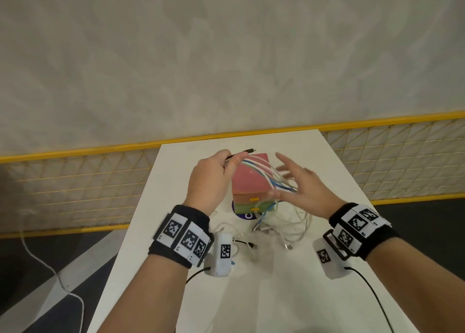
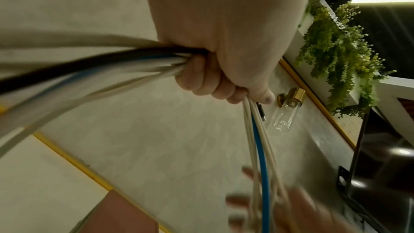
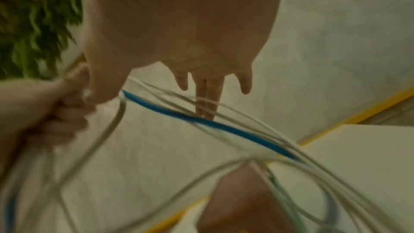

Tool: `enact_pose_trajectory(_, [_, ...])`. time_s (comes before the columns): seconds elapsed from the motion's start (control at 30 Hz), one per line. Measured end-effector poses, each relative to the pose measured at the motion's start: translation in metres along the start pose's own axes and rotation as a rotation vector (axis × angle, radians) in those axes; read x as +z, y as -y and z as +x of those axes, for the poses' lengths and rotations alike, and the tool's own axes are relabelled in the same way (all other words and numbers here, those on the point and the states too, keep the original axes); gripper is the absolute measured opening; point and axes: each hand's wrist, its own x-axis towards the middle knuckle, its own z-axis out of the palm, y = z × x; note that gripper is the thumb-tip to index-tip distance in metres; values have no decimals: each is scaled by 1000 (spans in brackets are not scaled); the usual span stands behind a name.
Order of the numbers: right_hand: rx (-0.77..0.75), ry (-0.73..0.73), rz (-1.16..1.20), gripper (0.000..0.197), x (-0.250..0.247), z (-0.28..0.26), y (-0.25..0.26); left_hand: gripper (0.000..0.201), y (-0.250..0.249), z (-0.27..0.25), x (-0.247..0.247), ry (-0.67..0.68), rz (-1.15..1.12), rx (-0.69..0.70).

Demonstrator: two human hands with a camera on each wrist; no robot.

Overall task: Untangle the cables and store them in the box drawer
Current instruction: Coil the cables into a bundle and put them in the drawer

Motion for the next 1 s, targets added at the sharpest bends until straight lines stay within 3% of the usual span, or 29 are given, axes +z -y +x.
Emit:
enact_pose_trajectory(0.07, [-123, -64, 206, 79, 1, 7, 22, 50, -7, -1, 4, 43, 8, 28])
enact_pose_trajectory(0.13, [-201, -76, 292, 46, 8, 15, 36, 43, -15, 1, 5, 27, -48, 44])
enact_pose_trajectory(0.2, [-178, -90, 260, 23, 15, 18, 36, 37, -20, 5, 1, -56, -137, 25])
enact_pose_trajectory(0.4, [-64, 140, 49, 1, 39, 3, -35, 43, -13, 12, -21, -280, -305, -64])
enact_pose_trajectory(0.5, [70, 188, -116, 4, 43, -13, -73, 46, -8, 15, -30, -361, -356, -97])
enact_pose_trajectory(0.57, [137, 181, -267, 11, 43, -19, -88, 47, -5, 16, -33, -345, -363, -97])
enact_pose_trajectory(0.67, [155, 113, -501, 15, 36, -13, -93, 46, -6, 13, -29, -295, -315, -85])
enact_pose_trajectory(0.77, [269, 203, -558, 21, 17, 0, -82, 46, -6, 12, -25, -293, -342, -102])
enact_pose_trajectory(0.8, [304, 173, -538, 21, 11, 4, -78, 46, -5, 12, -24, -303, -359, -106])
enact_pose_trajectory(0.9, [332, -190, -401, 18, -4, 10, -83, 47, -3, 13, -26, -327, -415, -108])
enact_pose_trajectory(0.93, [323, -240, -352, 30, -6, 10, -84, 46, -3, 14, -27, -327, -424, -104])
enact_pose_trajectory(1.0, [342, -116, -296, 70, -8, 6, -83, 46, -3, 14, -26, -300, -408, -99])
